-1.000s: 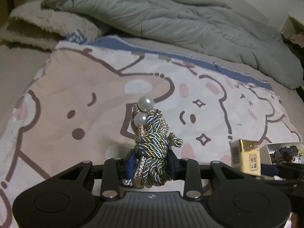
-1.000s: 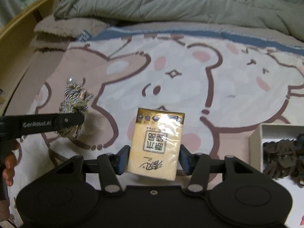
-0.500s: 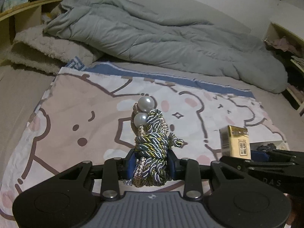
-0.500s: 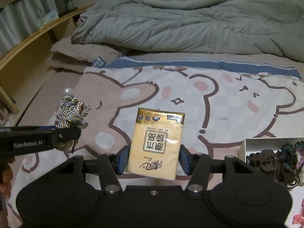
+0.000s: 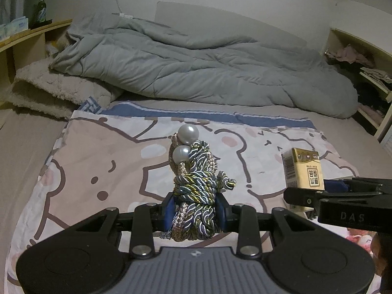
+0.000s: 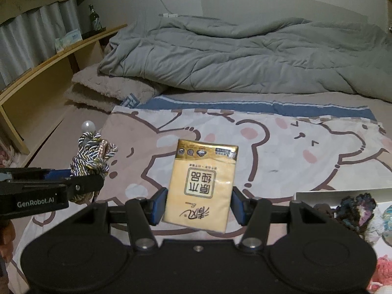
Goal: Organize objects
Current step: 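Lift and carry the rope keychain and gold packet with both tools toward the white box, then lower the keychain into the box with the left tool while the right tool lowers the packet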
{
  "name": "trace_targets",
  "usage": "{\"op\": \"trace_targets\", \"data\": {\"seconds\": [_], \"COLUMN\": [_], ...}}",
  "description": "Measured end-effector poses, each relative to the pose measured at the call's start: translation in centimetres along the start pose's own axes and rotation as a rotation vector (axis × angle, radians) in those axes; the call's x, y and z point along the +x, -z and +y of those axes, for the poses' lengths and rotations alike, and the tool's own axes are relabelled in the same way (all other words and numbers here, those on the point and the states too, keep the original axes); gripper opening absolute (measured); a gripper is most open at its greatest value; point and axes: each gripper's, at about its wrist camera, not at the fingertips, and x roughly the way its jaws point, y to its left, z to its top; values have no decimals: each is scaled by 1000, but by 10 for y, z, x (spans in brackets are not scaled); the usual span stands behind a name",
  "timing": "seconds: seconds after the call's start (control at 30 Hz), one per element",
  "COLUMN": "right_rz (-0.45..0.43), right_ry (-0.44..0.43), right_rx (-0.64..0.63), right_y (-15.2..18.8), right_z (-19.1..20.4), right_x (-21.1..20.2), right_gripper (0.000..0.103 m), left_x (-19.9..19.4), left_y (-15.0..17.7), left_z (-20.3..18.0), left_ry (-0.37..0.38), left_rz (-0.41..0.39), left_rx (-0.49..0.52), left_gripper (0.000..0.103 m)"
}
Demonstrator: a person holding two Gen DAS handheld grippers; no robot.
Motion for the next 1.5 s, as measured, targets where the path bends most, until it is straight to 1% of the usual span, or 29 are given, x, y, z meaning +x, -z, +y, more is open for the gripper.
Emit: {"op": "trace_targets", "data": {"seconds": [0.2, 0.5, 0.67, 0.9, 1.03, 1.2, 1.5], "right_rz": [-14, -11, -17, -15, 7, 58, 151], "right_ry": [6, 54, 86, 108, 117, 127, 138], "right_rx": [-6, -1, 28, 65, 72, 78, 96], "right_y": [2, 12, 19, 28, 37, 51, 77], "right_z": [-7, -38, -61, -90, -105, -126, -154], "right_x": [-12, -31, -45, -61, -65, -68, -69], "right_gripper": [55, 55, 55, 55, 55, 55, 56], "left_x": [-4, 8, 15, 24, 32, 43, 62], "left_y": [-1, 1, 5, 13, 21, 31, 52], "left_z": [-12, -48, -71, -105, -121, -139, -181], "left_ry": [18, 83, 135, 217, 271, 347, 430], "left_rz": [-12, 18, 38, 76, 117, 180, 267], "left_rx": [5, 36, 50, 50, 25, -14, -29], "left_gripper": [36, 36, 36, 36, 36, 36, 36]}}
